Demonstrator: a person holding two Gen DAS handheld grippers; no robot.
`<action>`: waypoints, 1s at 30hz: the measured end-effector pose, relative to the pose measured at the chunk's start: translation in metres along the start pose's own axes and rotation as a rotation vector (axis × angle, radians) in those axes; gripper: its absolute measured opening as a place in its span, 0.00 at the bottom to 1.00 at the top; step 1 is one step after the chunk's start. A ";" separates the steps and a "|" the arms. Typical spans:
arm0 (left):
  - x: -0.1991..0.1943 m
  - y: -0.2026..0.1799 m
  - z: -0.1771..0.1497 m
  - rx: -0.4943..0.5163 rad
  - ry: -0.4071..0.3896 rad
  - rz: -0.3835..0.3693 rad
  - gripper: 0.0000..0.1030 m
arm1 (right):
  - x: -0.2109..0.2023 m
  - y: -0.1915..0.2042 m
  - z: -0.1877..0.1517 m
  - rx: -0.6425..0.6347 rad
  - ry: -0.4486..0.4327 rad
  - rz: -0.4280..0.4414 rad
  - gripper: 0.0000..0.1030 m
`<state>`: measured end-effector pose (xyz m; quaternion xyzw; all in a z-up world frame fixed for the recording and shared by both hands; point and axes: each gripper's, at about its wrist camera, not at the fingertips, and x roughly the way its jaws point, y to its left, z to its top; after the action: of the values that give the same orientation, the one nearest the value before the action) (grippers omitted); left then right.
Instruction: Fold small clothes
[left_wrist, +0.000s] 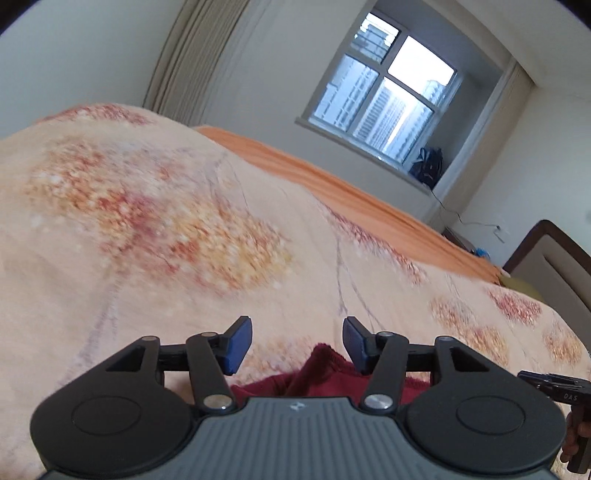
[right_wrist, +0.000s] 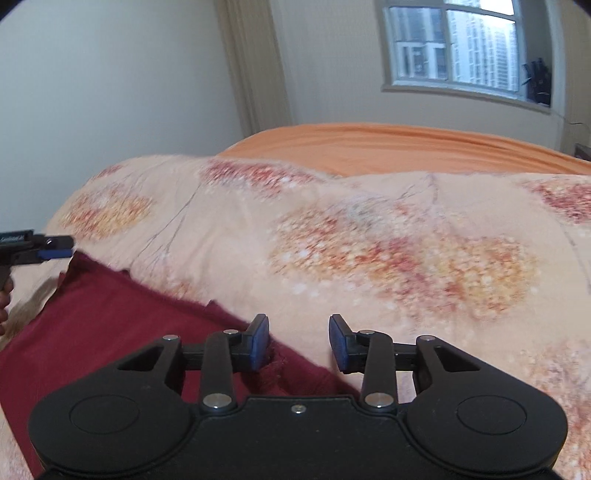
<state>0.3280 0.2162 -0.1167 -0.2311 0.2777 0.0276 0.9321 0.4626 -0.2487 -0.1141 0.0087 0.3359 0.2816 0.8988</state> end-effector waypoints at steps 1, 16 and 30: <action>-0.004 -0.003 0.000 0.022 0.002 -0.009 0.57 | -0.005 -0.002 0.001 0.023 -0.017 0.011 0.39; -0.111 -0.005 -0.104 0.308 0.109 -0.008 0.64 | -0.123 0.033 -0.103 0.026 -0.037 0.154 0.54; -0.143 -0.012 -0.148 0.408 0.149 -0.117 0.40 | -0.199 0.033 -0.183 0.133 -0.087 0.140 0.54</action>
<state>0.1343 0.1502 -0.1452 -0.0549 0.3318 -0.1003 0.9364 0.2128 -0.3547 -0.1299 0.1038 0.3129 0.3200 0.8882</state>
